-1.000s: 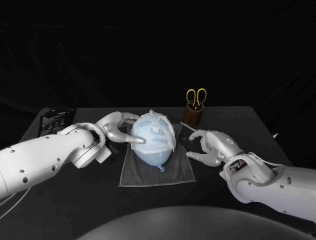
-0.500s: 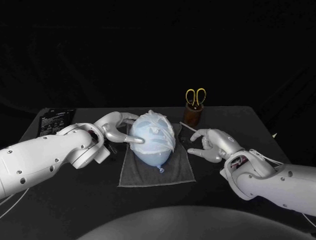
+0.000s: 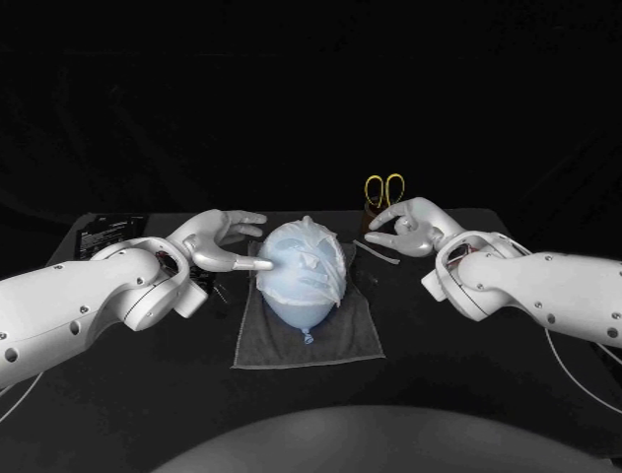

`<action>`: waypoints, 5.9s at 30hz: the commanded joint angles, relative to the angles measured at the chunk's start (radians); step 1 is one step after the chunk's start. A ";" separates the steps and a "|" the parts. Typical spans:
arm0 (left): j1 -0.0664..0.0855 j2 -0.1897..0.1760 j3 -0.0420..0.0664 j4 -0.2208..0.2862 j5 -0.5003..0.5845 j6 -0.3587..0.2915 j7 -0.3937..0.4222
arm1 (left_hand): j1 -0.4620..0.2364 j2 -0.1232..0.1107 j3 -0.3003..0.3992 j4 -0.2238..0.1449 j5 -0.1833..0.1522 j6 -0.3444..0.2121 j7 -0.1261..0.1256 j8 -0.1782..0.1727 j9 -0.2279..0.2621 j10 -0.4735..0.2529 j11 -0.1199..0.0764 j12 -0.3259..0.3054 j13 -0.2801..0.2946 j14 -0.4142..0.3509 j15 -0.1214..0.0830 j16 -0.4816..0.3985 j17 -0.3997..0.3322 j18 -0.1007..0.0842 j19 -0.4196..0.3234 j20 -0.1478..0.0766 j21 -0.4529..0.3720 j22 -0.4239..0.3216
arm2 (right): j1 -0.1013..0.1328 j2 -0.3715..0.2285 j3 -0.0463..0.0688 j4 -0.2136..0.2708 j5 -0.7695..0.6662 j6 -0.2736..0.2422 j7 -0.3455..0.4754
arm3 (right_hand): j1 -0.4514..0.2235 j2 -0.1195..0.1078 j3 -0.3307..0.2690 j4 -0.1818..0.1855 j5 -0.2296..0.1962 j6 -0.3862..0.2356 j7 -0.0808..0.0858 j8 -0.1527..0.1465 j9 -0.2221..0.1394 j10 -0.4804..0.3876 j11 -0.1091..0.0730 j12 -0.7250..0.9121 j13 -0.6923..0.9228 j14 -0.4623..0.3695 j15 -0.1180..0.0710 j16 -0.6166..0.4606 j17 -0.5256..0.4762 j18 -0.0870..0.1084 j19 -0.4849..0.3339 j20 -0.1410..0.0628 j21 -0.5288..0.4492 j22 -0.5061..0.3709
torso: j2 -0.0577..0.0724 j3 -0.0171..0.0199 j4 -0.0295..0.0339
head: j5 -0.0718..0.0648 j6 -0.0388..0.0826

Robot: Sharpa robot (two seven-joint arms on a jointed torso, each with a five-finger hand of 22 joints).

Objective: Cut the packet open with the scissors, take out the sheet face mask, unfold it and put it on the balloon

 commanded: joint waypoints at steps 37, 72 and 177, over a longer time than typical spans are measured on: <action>-0.021 -0.117 -0.023 0.053 -0.134 0.069 0.043 | -0.059 0.271 -0.037 -0.011 -0.011 0.539 -0.023 0.282 0.127 0.667 -0.196 0.480 0.256 1.242 -0.265 1.282 1.022 0.112 0.986 -0.226 0.733 0.378 | 0.076 0.157 0.001 -0.191 0.306 0.453 0.038 | -0.045 -0.015 -0.060 0.019 -0.006 0.017 0.011 -0.058 -0.025 0.106 0.008 0.040 0.245 0.108 0.001 0.003 0.263 -0.019 0.077 0.002 0.012 0.239 | 0.000 0.0006 -0.0021 | -0.001 0.000; -0.059 -0.030 -0.026 0.031 -0.247 -0.029 -0.233 | -0.198 0.223 0.044 -0.007 -0.006 0.551 -0.027 0.292 0.145 0.618 -0.196 0.685 0.456 1.299 -0.269 1.392 1.220 0.081 0.971 -0.226 1.077 0.740 | 0.076 0.168 0.001 -0.197 0.291 0.457 0.036 | -0.032 0.001 -0.069 0.011 -0.006 0.041 0.004 -0.057 -0.024 0.112 0.003 0.047 0.254 0.108 -0.003 0.003 0.263 -0.019 0.078 0.002 0.016 0.240 | 0.000 0.0010 -0.0028 | 0.004 0.000; -0.059 0.015 -0.025 0.027 -0.203 -0.028 -0.304 | -0.443 0.158 0.111 -0.004 -0.006 0.687 -0.115 0.414 0.385 0.889 -0.276 0.924 0.936 1.367 -0.335 1.478 1.453 0.044 1.049 -0.275 1.261 0.995 | 0.076 0.177 0.008 -0.187 0.195 0.209 0.065 | -0.045 -0.049 0.293 -0.196 -0.005 0.123 -0.077 0.161 0.094 0.118 -0.069 0.053 0.261 0.108 -0.065 0.003 0.263 -0.028 0.092 -0.054 0.059 0.252 | 0.000 0.0011 -0.0038 | 0.008 0.000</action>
